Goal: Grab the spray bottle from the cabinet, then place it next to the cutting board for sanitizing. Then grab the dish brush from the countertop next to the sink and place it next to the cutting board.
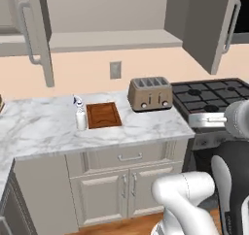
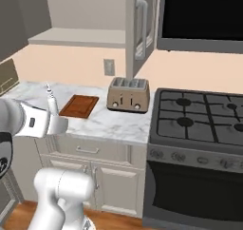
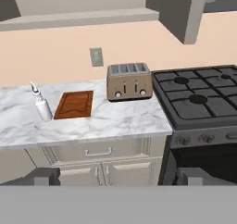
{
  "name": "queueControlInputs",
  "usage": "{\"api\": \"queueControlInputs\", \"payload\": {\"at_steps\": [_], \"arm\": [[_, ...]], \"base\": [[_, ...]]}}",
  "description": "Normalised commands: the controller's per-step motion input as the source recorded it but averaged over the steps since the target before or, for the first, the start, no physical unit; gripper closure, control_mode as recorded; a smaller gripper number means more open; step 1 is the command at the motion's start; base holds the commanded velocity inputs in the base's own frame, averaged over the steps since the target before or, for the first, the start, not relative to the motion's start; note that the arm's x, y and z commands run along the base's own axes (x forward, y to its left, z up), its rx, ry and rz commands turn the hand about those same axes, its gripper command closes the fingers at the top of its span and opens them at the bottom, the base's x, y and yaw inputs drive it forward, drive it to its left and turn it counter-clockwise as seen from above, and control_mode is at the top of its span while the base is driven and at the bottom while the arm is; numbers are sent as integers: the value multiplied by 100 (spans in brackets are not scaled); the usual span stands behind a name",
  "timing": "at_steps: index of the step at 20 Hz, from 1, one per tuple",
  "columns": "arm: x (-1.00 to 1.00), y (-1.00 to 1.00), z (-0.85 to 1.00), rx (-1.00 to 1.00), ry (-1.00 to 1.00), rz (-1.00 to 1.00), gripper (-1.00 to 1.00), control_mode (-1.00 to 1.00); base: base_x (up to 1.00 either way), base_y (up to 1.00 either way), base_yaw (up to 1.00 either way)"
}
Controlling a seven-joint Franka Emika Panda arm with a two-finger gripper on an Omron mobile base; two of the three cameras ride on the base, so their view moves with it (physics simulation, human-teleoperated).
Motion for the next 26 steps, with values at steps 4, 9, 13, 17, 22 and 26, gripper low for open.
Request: {"api": "queueControlInputs", "payload": {"at_steps": [4,9,13,17,22,26], "arm": [[0,0,0,0,0,0,-100,100],[0,0,0,0,0,0,-100,100],[0,0,0,0,0,0,-100,100],[0,0,0,0,0,0,-100,100],[0,0,0,0,0,0,-100,100],[0,0,0,0,0,0,-100,100]], "base": [[-65,-32,-47],[0,0,-100],[0,0,-100],[0,0,-100],[0,0,-100],[0,0,-100]]}}
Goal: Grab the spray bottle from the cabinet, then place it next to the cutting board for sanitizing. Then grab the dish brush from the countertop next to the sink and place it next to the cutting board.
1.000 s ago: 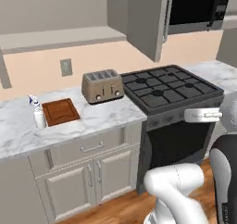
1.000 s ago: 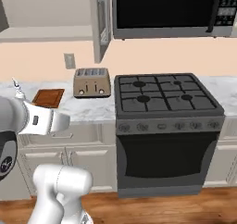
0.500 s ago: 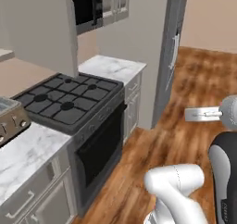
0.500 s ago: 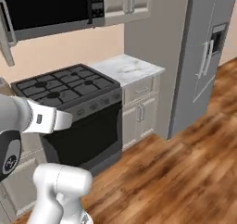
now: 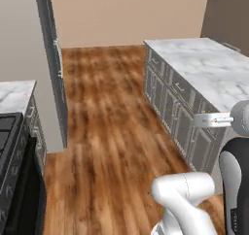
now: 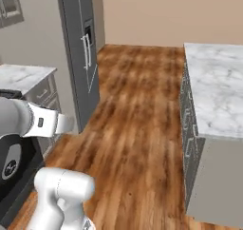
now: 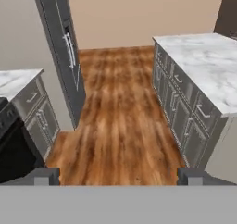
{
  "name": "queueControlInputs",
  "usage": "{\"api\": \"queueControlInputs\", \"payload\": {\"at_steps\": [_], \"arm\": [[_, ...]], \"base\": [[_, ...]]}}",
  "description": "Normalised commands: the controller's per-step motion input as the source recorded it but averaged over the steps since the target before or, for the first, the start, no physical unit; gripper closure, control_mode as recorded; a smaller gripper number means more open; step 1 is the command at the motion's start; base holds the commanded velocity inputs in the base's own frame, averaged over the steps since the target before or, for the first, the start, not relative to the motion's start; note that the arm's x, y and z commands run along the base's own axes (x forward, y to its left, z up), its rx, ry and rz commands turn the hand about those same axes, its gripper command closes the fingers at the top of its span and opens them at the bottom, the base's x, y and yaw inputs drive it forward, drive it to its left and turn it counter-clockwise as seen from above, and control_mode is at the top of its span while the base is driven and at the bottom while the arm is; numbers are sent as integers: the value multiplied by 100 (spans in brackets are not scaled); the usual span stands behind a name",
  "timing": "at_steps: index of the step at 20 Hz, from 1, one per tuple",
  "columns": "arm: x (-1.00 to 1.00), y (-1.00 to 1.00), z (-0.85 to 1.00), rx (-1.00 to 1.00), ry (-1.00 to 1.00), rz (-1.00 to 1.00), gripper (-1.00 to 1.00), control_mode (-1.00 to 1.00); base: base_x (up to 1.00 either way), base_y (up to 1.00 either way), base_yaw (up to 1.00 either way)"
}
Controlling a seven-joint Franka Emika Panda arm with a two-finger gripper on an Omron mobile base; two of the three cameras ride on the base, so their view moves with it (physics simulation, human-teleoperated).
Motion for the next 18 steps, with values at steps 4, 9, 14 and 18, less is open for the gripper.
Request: {"api": "queueControlInputs", "payload": {"at_steps": [4,9,14,18], "arm": [[0,0,0,0,0,0,-100,100],[0,0,0,0,0,0,-100,100],[0,0,0,0,0,0,-100,100],[0,0,0,0,0,0,-100,100]], "base": [[0,-4,-97],[20,-77,-72],[64,-61,-62],[88,-12,-60]]}}
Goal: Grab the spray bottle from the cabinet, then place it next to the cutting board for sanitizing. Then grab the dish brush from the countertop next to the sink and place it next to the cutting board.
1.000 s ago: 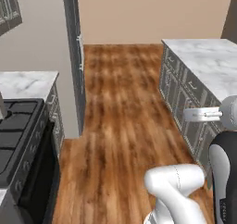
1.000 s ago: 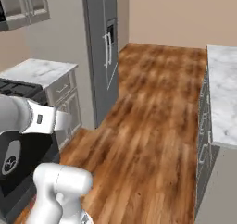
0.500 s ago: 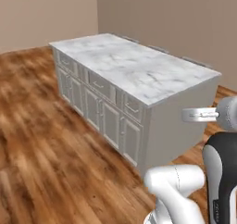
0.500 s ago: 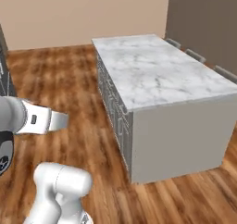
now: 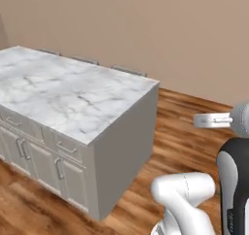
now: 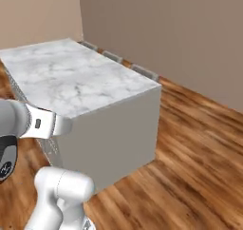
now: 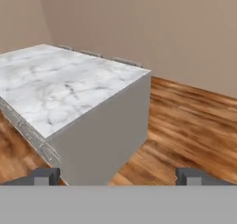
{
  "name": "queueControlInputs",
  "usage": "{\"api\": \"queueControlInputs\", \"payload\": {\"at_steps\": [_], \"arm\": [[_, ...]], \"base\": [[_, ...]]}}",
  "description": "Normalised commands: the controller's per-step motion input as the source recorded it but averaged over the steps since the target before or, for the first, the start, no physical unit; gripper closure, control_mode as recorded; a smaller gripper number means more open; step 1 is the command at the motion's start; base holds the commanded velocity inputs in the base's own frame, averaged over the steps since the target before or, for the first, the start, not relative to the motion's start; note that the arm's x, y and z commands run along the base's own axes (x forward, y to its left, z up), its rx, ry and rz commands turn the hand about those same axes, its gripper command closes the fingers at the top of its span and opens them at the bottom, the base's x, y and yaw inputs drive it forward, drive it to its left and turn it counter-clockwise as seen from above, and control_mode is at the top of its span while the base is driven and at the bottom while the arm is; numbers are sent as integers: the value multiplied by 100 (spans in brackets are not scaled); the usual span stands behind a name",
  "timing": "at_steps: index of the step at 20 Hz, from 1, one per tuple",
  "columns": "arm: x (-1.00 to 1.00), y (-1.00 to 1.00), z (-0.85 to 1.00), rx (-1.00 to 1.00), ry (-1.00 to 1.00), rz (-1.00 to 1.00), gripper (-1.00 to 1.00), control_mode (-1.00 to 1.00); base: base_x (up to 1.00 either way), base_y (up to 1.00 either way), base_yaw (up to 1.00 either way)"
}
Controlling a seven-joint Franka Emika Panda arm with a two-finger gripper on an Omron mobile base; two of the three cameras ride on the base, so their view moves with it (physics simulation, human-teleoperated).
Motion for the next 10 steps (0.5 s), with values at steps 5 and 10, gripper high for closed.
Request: {"api": "queueControlInputs", "payload": {"at_steps": [5,10], "arm": [[0,0,0,0,0,0,-100,100],[0,0,0,0,0,0,-100,100]], "base": [[14,19,-97],[0,12,-100]]}}
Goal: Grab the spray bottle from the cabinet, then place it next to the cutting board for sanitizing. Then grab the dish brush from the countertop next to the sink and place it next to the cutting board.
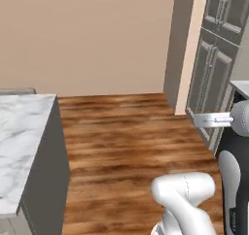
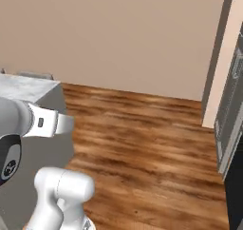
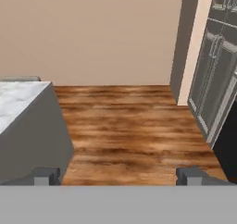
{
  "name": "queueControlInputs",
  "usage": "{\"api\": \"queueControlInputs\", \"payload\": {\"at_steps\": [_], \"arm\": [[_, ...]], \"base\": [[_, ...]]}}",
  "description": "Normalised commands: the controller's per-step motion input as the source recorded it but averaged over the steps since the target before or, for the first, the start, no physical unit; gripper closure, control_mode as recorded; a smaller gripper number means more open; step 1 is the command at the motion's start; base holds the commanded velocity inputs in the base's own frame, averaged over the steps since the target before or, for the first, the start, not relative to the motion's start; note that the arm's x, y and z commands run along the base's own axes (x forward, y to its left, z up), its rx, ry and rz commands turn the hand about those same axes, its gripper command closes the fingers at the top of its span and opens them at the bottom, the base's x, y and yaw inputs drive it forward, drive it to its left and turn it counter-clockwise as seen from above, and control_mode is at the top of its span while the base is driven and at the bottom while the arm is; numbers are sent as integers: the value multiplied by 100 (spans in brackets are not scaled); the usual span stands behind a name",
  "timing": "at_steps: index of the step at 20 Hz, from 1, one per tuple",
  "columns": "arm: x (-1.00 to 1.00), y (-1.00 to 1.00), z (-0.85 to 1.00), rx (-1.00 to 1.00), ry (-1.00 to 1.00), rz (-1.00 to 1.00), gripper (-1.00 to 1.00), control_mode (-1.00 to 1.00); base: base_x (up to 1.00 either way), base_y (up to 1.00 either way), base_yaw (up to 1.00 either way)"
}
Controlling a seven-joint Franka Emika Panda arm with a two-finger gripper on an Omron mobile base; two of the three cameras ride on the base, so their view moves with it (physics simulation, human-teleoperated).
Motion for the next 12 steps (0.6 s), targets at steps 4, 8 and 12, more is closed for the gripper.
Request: {"api": "queueControlInputs", "payload": {"at_steps": [4,8,12], "arm": [[0,0,0,0,0,0,-100,100],[0,0,0,0,0,0,-100,100],[0,0,0,0,0,0,-100,100]], "base": [[0,20,-100],[4,30,-96],[44,76,-74]]}}
